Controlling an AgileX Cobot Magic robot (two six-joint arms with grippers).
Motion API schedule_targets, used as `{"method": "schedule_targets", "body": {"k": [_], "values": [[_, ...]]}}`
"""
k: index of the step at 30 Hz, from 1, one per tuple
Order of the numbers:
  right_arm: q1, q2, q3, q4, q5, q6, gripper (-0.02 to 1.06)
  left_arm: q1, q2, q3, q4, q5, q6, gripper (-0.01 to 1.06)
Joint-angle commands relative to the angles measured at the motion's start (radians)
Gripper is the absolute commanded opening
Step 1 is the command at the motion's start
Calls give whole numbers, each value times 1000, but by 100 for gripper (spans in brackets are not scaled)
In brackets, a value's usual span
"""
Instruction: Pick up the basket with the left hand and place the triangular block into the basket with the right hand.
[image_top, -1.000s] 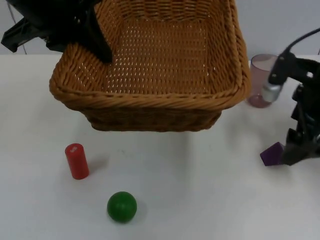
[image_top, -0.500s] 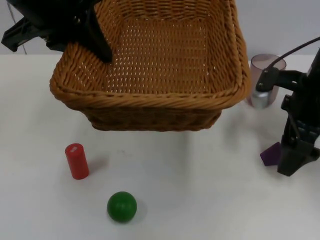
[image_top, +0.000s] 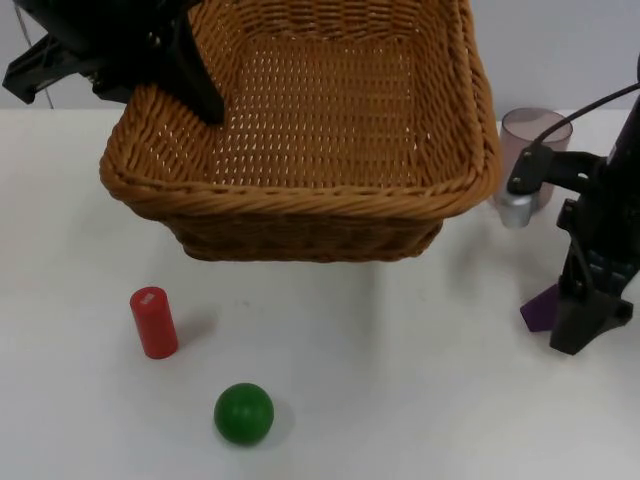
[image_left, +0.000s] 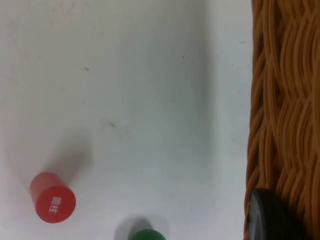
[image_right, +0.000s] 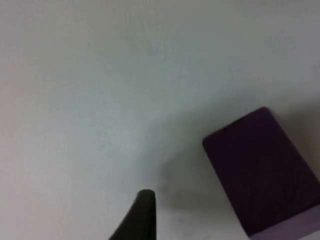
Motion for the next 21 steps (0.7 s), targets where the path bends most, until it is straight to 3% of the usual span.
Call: {"method": "schedule_targets", "body": {"k": [1,10,13,15,16,17,19,21], "values": [[2,-5,-6,-4,-8,-18,87,-5,-12,-1,-21,-19,0,0],[2,13,-6,2,2,-16,84,-5,-13,-1,-21,-24,0,0],[2,15,-6,4,11,-16,76,-5,-13,-1,-21,-24,0,0],[2,15,-6,4,13,-16,56,-5,-13,-1,-21,-24,0,0],[2,15,-6,4,13,-4,40,-5,-13,-1,-21,-24,0,0],[2,15,-6,4,13,-4,40,-5,-13,-1,-21,-24,0,0],[2,15,-6,-2,7,33,4,-5,-13,-1,-21,-24,0,0],[2,15,-6,-4,-7,70,0,-5,-13,-1,-21,-24,0,0]]}}
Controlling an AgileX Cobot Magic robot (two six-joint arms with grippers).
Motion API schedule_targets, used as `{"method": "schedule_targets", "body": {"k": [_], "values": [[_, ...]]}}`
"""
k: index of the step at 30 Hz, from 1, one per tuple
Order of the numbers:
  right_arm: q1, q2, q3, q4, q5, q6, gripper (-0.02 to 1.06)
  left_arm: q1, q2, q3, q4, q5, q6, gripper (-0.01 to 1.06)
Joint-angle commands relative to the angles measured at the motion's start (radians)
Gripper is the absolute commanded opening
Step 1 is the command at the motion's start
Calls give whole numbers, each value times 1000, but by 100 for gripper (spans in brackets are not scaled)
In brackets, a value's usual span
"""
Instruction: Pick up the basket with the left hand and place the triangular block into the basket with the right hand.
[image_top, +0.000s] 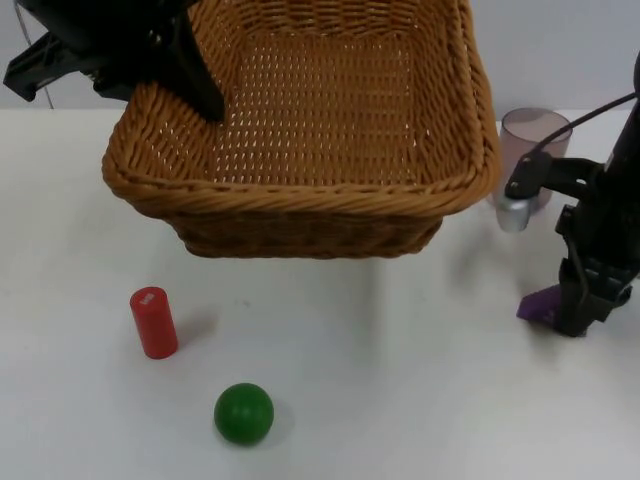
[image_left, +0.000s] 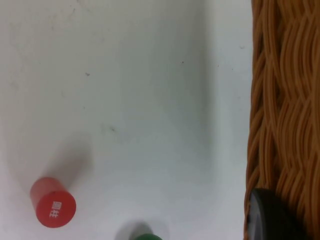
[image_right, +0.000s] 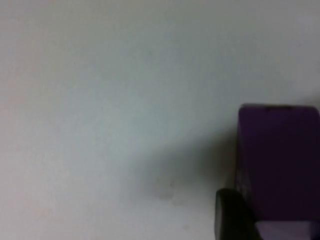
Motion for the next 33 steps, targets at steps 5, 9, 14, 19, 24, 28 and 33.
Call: {"method": "schedule_targets", "body": {"k": [5,9,14,19,24,28,33], "values": [[2,-7,-6,-6,-10,114,0,-5,-13,-1,-21,-8,0,0],[0,-20,-6,-6,40,357,0,-5,-13,-1,-21,-8,0,0],[0,-35,22,1,73,569,0,-5,-13,-1,-19,-9,0,0],[3,-120,118,1,-68,709,0,-5,-13,-1,-19,-9,0,0],[11,-304,262,-7,-211,807,0,-5,-13,-1,-19,-15,0,0],[56,-533,371,-94,-264,920,0,-5,-11,3,-21,-26,0,0],[125,-703,377,-176,-227,996,0,-5,-10,3,-24,-26,0,0]]}}
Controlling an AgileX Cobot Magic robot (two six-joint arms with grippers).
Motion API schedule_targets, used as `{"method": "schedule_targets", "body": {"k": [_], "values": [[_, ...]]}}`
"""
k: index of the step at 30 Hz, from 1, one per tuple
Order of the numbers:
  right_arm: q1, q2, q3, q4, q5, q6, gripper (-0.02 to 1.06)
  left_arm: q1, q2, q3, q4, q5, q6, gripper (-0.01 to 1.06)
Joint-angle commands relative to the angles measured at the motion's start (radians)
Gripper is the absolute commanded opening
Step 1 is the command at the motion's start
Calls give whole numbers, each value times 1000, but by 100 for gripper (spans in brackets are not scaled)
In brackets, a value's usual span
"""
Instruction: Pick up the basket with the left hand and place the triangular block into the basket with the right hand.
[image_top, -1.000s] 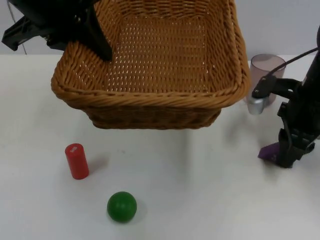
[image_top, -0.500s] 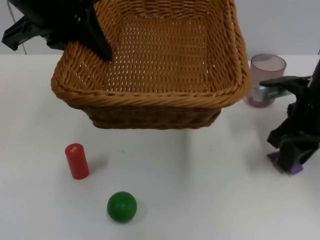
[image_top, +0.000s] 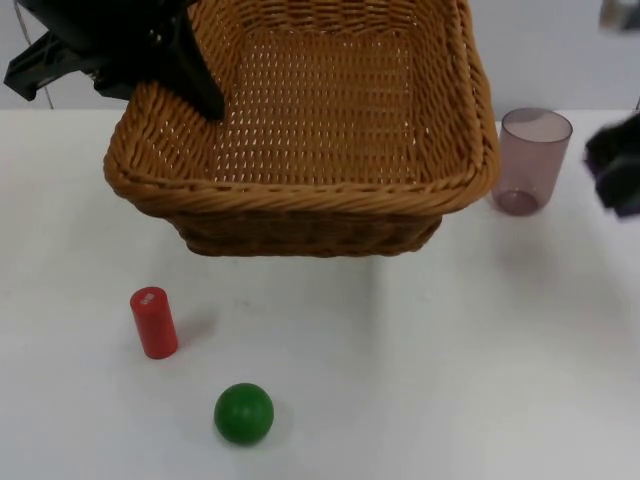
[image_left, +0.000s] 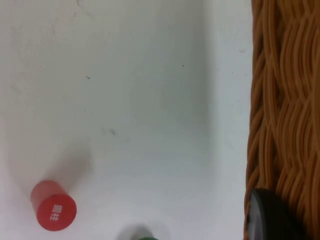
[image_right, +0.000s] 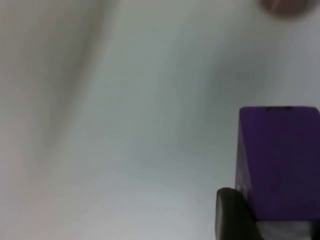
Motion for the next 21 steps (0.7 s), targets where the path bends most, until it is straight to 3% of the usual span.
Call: {"method": "schedule_targets", "body": {"k": [1,5,8,15,21], "values": [[26,-69,-4,-37,19,35,0,-5,-10,1,-24,-17,0,0],[57,-155,-72,-38,80,40,0,-5,-10,1,-24,-18,0,0],[84,-174,-215,-43,144,3,0,-5,-10,1,-24,-22,0,0],[127,-103,-376,-39,86,-37,0,-5,-10,1,-24,-29,5,0],[225,33,-496,-28,38,-80,0,-5,-10,1,-24,-29,9,0]]}}
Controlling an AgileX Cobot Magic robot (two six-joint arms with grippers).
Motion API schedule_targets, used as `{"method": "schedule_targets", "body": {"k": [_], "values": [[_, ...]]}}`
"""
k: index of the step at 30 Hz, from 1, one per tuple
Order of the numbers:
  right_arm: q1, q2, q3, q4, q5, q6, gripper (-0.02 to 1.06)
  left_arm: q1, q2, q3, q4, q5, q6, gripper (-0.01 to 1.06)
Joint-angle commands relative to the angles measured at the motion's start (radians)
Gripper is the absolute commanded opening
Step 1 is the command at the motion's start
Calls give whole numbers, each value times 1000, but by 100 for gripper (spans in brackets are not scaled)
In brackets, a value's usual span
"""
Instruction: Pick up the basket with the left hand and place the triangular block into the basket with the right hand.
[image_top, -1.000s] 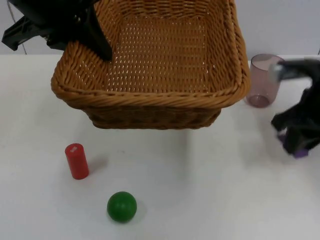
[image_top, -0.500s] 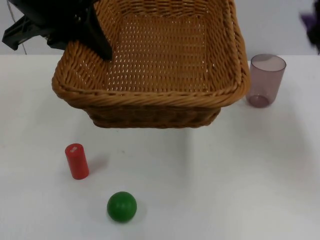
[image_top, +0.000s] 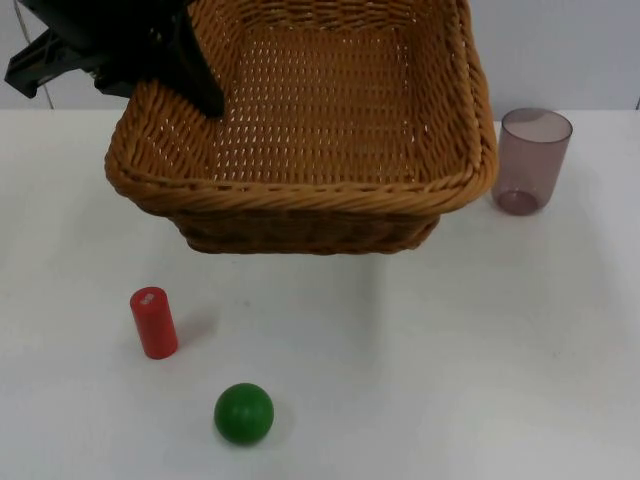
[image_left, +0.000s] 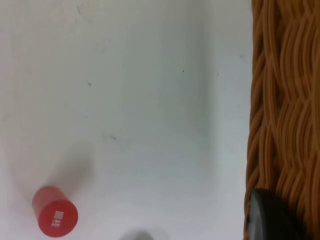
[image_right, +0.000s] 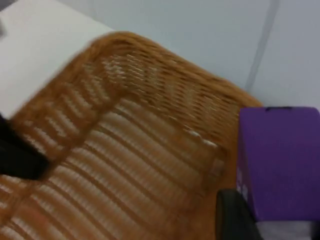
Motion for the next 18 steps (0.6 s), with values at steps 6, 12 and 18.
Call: {"method": "schedule_targets", "body": {"k": [6,12,18], "values": [[63,164,-87,-2,-19,-14,0,-5,-10,1,-24,-16,2,0],[63,264,-104,-2,-17,-14,0,-5,-10,1,-24,-16,2,0],[63,323,-104,-2,-1,-29,0,-5,-10,1,-24,-16,2,0]]}}
